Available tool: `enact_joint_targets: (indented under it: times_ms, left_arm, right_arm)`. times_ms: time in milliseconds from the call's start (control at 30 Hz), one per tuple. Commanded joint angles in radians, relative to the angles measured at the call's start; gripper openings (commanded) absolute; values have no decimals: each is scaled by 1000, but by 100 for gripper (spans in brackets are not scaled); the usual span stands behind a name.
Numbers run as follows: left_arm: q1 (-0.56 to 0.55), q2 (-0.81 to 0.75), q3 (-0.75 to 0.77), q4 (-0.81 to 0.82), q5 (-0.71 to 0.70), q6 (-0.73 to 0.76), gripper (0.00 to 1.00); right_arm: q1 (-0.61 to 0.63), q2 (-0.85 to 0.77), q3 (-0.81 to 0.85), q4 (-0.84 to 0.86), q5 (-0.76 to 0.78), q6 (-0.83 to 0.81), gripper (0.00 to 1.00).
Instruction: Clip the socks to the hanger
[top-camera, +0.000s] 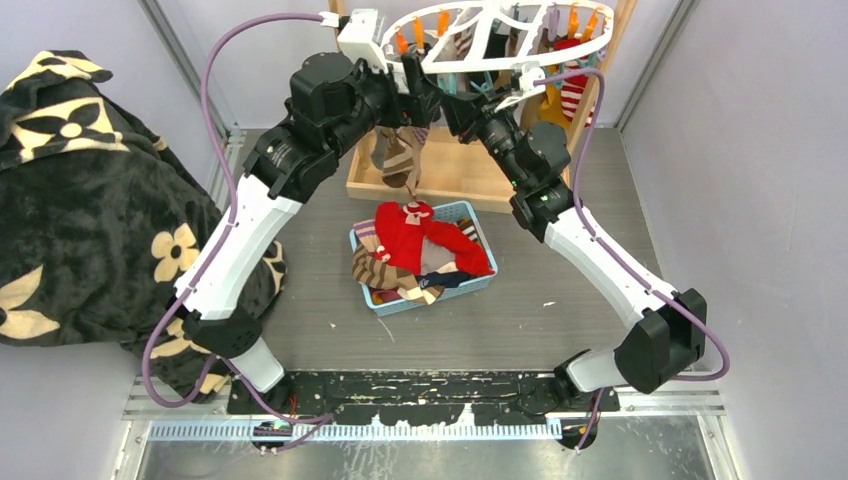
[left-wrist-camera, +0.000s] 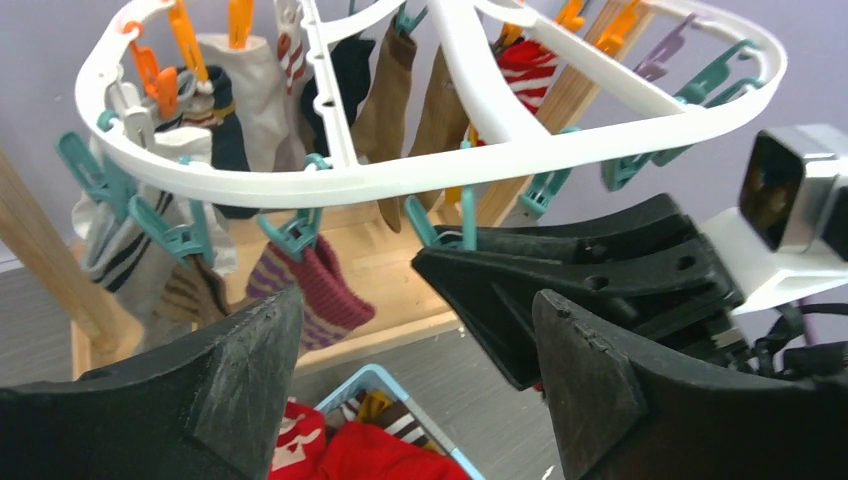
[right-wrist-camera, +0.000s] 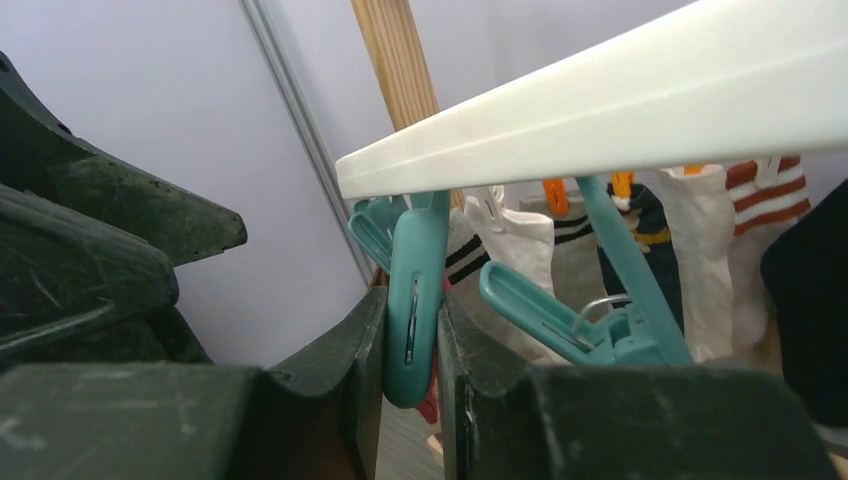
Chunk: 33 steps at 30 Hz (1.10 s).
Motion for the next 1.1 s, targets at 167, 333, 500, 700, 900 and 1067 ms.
enact_joint_targets:
  times_ms: [167, 333, 500, 700, 900, 1067]
  left_arm:
    - [0, 37, 102, 29, 71, -160, 92]
    - [16, 98, 174, 8, 106, -236, 90]
    - [45, 151, 239, -11, 139, -278, 81]
    - [87, 192, 269, -22, 166, -334, 71]
    - [95, 219, 293, -23, 219, -359, 64]
    - [105, 242, 317, -21, 256, -382, 57]
  right_arm:
    - [73, 24, 107, 2, -44, -44, 22]
    - [72, 33, 122, -6, -51, -40, 22]
    - [74, 29, 120, -7, -62, -40, 22]
    - [74, 30, 111, -3, -73, -37, 22]
    - [74, 38, 119, 1, -82, -34, 22]
    - [73, 44, 123, 1, -87, -29, 22]
